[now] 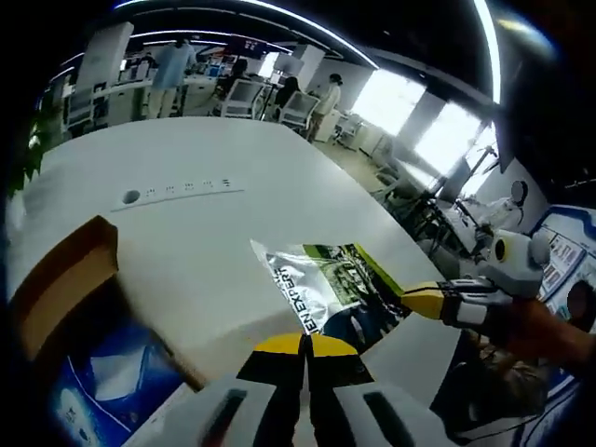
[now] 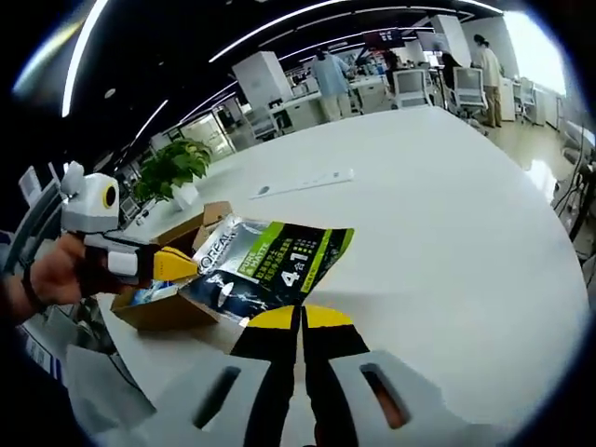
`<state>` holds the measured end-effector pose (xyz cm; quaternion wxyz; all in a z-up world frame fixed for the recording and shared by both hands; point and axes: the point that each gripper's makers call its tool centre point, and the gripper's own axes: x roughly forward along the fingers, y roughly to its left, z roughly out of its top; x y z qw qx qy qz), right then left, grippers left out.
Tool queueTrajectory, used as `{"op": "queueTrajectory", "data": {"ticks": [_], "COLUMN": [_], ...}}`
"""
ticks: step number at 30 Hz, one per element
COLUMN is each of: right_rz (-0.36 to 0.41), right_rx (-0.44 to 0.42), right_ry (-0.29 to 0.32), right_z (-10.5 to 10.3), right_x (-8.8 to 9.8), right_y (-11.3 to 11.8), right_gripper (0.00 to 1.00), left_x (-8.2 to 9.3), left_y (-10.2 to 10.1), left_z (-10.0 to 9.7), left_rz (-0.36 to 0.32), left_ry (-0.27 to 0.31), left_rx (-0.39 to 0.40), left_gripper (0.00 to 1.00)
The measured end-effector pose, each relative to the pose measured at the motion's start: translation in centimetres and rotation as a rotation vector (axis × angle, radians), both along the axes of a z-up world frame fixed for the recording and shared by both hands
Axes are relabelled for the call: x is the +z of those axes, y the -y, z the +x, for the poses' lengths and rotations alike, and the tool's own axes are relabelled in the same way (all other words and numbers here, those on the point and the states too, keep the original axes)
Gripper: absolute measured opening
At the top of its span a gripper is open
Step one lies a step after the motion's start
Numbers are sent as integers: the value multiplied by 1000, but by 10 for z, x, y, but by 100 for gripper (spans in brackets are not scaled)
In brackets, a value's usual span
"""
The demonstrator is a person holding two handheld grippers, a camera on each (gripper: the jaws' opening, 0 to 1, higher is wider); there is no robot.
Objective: Operate the shoe box by opening the lid, removing the specified soft item, and placing it in the target area until the item is outside and the box remains undamaged.
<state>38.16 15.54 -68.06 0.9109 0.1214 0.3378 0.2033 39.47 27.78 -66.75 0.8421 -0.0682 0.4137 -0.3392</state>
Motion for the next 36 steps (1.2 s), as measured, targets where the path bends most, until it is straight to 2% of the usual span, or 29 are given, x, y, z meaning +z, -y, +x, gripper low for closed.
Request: {"op": "queueTrajectory", "data": {"ticks": [11,20,30,36], "right_rz": [-12,-14,-17,-25], "right_rx": [23,29,42,49], "right_ry": [-49,-89,-129,-151], "right_z": [-3,-10,-24,-26], "right_x": [-26,-46,-66,-76], "right_y": [3,8,11,13], "right_gripper": [0,0,0,0], "left_x": [-26,-49,-73,-85], "left_y": [5,9,12,15], "left_z": [-3,-16,-36,-35], "left_rz": [70,124,159,196], "left_ry": [-24,-51,-108,-112], "left_rx": [-45,-82,-114,-139], "left_gripper": [0,0,0,0]}}
